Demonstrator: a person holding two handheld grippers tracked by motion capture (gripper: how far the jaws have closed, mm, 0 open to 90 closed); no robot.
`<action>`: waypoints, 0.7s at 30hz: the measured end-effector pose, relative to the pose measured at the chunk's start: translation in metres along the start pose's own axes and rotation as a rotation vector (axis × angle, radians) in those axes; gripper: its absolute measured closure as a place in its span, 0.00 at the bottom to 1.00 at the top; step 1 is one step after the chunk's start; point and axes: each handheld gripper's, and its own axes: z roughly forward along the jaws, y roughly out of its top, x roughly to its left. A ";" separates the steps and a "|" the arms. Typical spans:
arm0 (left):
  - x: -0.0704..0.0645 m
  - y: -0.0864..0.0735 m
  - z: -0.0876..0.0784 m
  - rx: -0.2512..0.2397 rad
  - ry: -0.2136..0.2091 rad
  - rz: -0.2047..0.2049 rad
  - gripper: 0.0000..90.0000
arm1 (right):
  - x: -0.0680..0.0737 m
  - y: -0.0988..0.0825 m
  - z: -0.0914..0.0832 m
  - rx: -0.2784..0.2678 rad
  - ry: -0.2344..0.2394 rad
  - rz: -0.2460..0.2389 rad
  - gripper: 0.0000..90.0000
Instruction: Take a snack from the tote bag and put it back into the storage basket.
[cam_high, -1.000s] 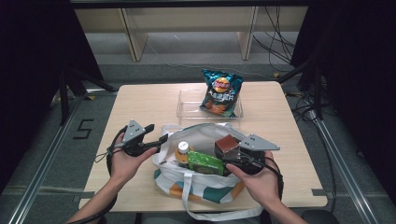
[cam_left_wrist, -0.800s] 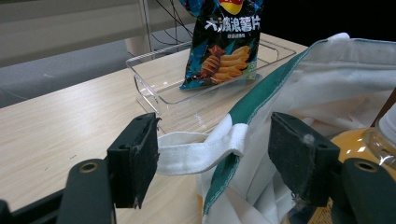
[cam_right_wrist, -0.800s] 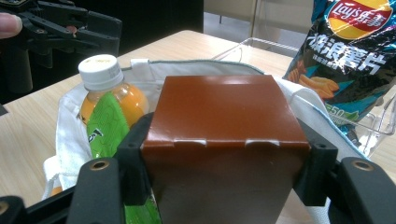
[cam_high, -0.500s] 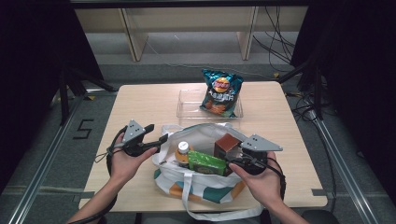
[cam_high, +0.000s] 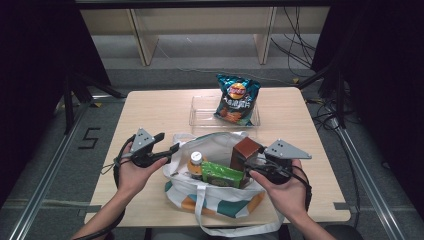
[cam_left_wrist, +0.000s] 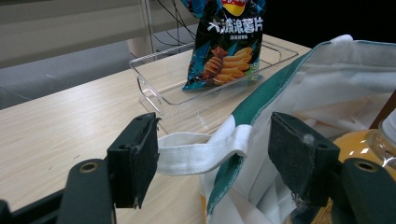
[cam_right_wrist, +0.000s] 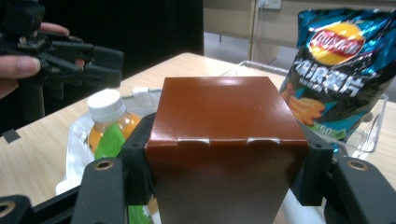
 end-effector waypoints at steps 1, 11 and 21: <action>0.000 0.000 0.000 -0.001 0.001 0.000 0.37 | 0.000 0.002 0.000 -0.014 0.000 0.005 0.43; 0.000 0.000 0.000 -0.003 0.001 -0.005 0.37 | -0.007 0.022 -0.009 -0.035 -0.010 0.034 0.44; 0.000 0.000 0.000 -0.003 0.002 -0.004 0.37 | -0.016 0.042 -0.018 -0.093 -0.023 0.050 0.44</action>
